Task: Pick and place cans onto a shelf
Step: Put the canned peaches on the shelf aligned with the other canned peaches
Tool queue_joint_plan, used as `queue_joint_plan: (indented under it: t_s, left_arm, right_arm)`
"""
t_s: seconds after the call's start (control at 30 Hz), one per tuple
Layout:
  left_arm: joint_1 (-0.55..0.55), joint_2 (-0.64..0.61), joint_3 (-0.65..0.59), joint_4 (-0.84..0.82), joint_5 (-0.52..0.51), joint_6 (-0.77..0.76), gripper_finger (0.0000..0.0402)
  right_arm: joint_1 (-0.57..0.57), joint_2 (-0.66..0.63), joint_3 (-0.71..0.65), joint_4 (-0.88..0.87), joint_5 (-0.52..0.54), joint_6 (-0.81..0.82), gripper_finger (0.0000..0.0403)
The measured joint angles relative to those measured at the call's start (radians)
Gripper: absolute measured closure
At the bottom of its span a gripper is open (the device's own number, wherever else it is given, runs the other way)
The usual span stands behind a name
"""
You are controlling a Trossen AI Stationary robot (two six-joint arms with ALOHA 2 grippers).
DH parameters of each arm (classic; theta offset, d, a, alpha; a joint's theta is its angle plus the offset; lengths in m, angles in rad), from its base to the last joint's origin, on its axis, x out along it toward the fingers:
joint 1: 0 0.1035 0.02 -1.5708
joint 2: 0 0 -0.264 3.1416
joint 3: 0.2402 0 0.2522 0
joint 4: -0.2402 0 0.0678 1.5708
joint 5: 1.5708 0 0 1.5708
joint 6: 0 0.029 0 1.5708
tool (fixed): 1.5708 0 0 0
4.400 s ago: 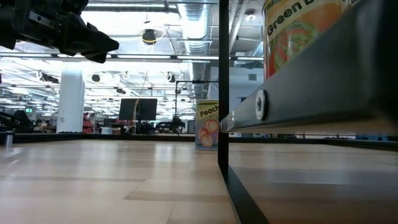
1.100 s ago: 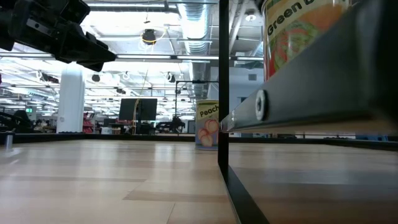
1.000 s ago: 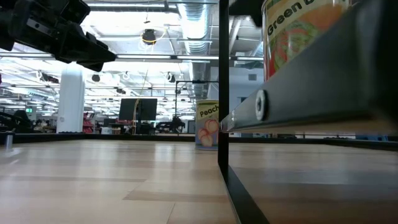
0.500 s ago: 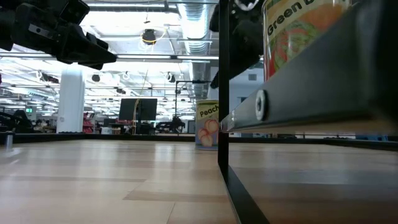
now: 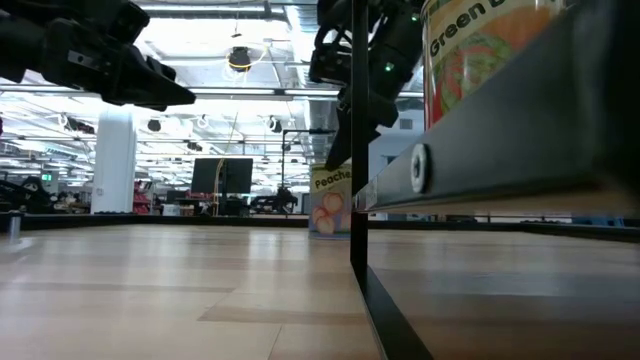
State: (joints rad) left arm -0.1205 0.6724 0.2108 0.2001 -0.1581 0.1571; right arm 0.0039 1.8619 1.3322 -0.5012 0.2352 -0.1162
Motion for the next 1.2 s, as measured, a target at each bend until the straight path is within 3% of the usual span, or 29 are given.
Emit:
queue_joint_plan:
  t_s: [0.23, 0.57, 0.77, 0.97, 1.2]
  left_arm:
    - [0.016, 0.0, 0.0, 0.0, 0.004, 0.001, 0.04]
    - [0.017, 0.0, 0.0, 0.0, 0.004, 0.044, 0.04]
    - [0.018, 0.0, 0.001, 0.051, 0.004, 0.064, 0.04]
    - [0.018, 0.0, 0.001, 0.052, 0.015, 0.077, 0.04]
    - [0.018, 0.0, 0.001, 0.053, 0.015, 0.085, 0.04]
  right_arm:
    - [-0.001, -0.011, 0.018, -0.05, 0.009, 0.002, 0.0389]
    - [0.016, -0.007, 0.147, -0.306, 0.033, 0.094, 0.0397]
    - [0.091, -0.089, 0.22, -0.476, 0.058, 0.203, 0.0399]
    - [0.232, -0.25, 0.226, -0.635, 0.093, 0.45, 0.0399]
    - [0.482, -0.42, 0.226, -0.736, 0.161, 0.76, 0.04]
